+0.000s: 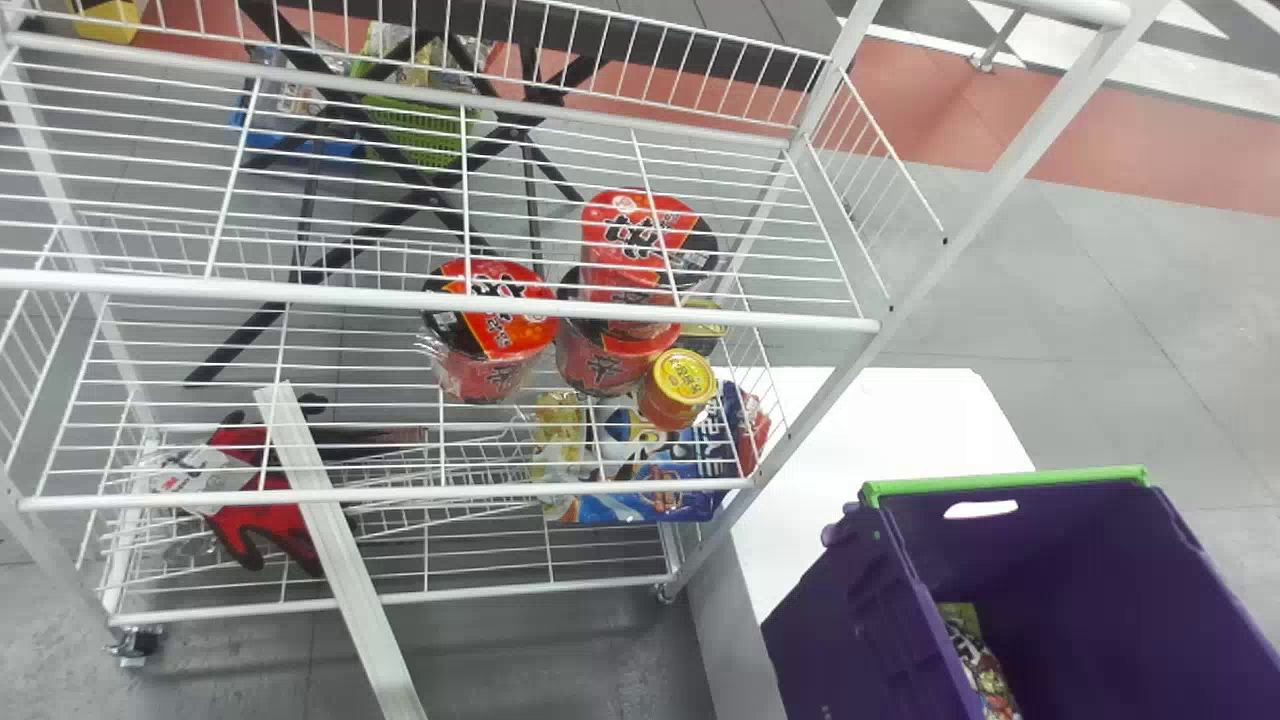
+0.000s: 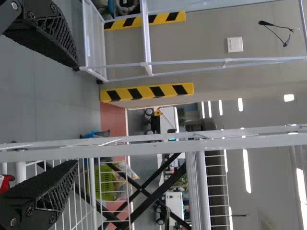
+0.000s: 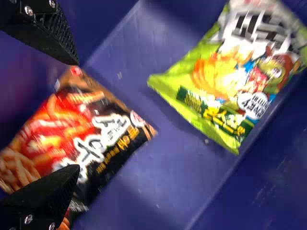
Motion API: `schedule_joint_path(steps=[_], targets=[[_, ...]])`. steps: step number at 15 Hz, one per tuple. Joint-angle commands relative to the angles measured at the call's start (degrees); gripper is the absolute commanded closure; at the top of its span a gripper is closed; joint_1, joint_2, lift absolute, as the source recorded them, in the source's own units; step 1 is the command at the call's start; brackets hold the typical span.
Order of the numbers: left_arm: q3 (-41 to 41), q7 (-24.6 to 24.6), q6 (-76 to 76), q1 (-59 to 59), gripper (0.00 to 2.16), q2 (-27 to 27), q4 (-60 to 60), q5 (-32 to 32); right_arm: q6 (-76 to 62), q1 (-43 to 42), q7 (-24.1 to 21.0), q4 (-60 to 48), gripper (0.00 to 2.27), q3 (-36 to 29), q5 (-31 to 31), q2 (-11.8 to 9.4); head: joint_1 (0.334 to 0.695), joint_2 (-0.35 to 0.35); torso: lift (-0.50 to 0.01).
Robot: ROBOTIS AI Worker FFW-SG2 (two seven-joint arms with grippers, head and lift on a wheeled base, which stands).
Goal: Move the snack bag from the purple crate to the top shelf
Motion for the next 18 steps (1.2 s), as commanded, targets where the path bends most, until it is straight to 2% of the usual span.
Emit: schedule_joint_path(steps=[1,5,7,18], targets=[[0.01,0.00,-0.10,-0.28,0.10,0.09,0.64,0.05,-2.66,-0.31,0.32,3.93,0.03,2.38,1.95,-1.73,0.695,-0.350,-0.453],[-0.43,0.00,-0.10,-0.99,0.10,0.09,1.43,0.05,-7.76,-0.31,5.07,6.39,0.03,7.30,7.05,-1.47,0.695,-0.350,-0.453],[-0.43,0.00,-0.10,-1.25,0.10,0.09,1.96,0.05,-10.57,-0.31,6.03,7.80,0.03,9.50,8.81,-1.20,0.695,-0.350,-0.453],[-0.43,0.00,-1.33,-3.10,0.10,0.26,4.68,0.48,-17.60,-1.80,7.88,14.48,0.02,18.38,19.27,-1.29,0.695,-0.350,-0.453]])
